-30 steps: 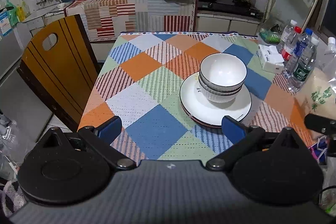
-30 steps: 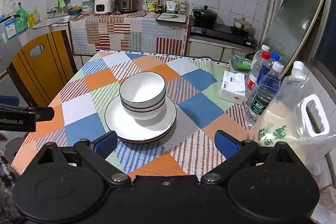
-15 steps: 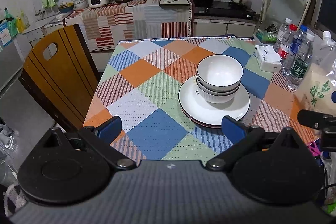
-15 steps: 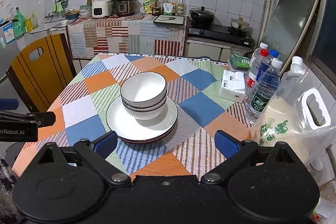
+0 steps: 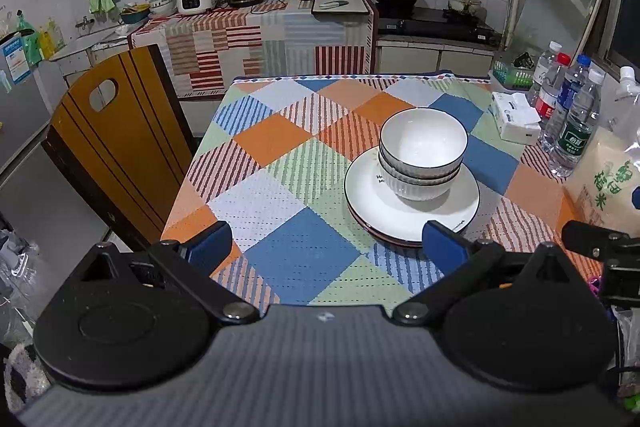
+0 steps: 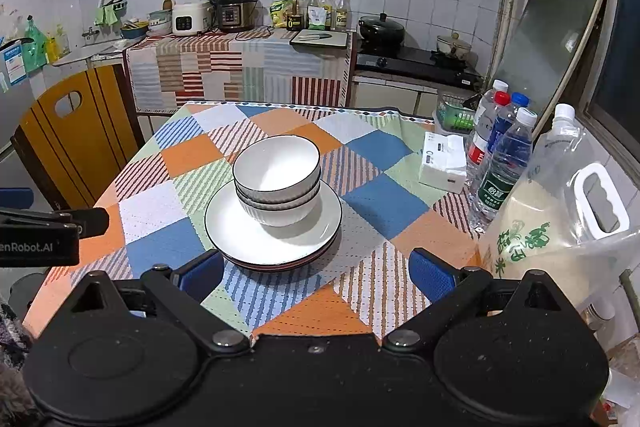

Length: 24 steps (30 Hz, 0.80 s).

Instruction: Organize plates and bowls

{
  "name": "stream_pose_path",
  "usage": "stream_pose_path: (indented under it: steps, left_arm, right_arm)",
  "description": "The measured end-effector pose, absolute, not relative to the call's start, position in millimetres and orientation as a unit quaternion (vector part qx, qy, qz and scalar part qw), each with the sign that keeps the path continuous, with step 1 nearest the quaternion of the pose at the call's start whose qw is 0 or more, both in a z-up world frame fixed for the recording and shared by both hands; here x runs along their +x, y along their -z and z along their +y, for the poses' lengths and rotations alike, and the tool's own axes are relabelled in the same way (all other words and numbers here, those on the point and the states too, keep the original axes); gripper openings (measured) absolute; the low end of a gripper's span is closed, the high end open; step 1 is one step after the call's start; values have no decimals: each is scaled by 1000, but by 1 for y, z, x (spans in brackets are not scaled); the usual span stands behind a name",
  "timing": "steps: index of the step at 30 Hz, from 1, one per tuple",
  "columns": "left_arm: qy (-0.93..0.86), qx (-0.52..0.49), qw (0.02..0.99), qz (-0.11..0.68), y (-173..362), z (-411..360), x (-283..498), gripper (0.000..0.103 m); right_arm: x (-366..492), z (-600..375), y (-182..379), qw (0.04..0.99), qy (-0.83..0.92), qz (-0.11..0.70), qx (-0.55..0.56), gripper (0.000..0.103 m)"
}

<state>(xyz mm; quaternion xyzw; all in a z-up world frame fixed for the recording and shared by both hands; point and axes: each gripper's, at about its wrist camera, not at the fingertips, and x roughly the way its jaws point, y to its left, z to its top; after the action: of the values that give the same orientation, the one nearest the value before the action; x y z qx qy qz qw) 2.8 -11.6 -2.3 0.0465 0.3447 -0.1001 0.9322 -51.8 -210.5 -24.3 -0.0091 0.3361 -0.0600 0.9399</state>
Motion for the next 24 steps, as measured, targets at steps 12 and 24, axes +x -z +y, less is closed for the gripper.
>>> stream_pose_path:
  steps: [12,24]
  left_arm:
    - [98,50,933,343,3,-12,2,103]
    - [91,40,938,331,2,-11,1,103]
  right_arm:
    - [-49,-221,29,935,82,345,7,101]
    - [-50,-220,28,935,82,345,6,101]
